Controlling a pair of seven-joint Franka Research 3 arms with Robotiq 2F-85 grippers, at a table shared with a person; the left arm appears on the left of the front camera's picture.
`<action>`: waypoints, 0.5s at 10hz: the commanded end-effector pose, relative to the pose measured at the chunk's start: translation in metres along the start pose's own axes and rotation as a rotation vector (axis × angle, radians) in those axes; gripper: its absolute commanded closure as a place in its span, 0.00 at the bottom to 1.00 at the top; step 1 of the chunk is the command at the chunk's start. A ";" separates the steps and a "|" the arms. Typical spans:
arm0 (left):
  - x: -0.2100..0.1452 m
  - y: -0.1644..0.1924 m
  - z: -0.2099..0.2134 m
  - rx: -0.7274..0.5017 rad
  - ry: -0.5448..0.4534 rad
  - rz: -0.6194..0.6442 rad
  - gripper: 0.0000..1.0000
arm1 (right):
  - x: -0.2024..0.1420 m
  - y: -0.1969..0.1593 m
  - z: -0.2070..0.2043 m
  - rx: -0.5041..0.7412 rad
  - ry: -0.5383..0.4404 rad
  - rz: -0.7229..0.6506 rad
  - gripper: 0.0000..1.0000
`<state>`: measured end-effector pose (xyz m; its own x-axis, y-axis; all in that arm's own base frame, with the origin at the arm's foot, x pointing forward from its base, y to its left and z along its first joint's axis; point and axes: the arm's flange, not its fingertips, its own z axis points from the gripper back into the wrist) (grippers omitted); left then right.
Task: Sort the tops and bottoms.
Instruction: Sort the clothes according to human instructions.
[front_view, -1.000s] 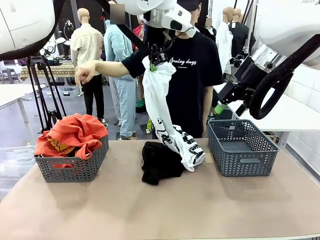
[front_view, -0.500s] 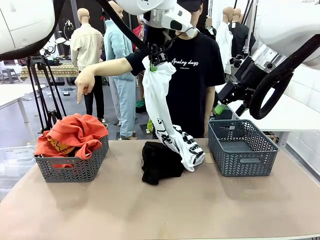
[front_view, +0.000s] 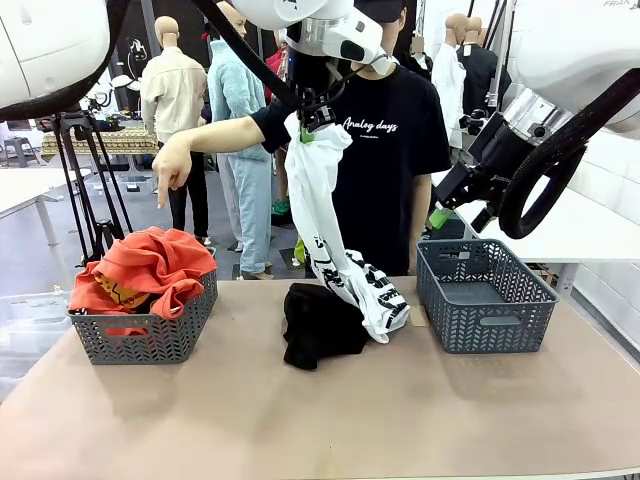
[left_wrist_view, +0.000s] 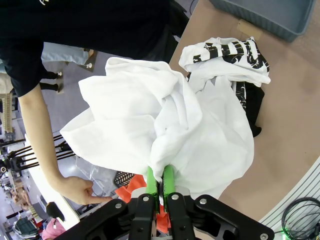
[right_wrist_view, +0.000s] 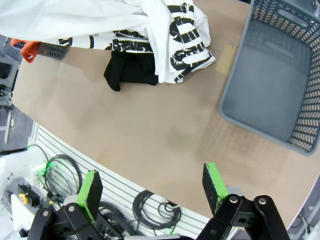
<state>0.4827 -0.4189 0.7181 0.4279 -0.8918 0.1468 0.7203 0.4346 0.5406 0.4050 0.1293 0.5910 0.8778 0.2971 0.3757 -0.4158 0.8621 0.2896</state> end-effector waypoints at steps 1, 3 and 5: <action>-0.003 0.002 0.002 -0.004 -0.015 0.008 1.00 | -0.003 -0.001 -0.001 -0.005 0.005 -0.003 0.00; -0.008 0.004 0.019 0.068 0.014 0.021 1.00 | -0.003 -0.001 -0.001 -0.005 0.005 -0.003 0.00; -0.036 0.027 0.068 0.179 0.057 0.065 1.00 | -0.003 -0.001 -0.001 -0.005 0.005 -0.003 0.00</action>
<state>0.4647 -0.3991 0.7554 0.4563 -0.8765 0.1537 0.6499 0.4462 0.6153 0.4050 0.1290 0.5910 0.8779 0.2967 0.3757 -0.4154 0.8622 0.2898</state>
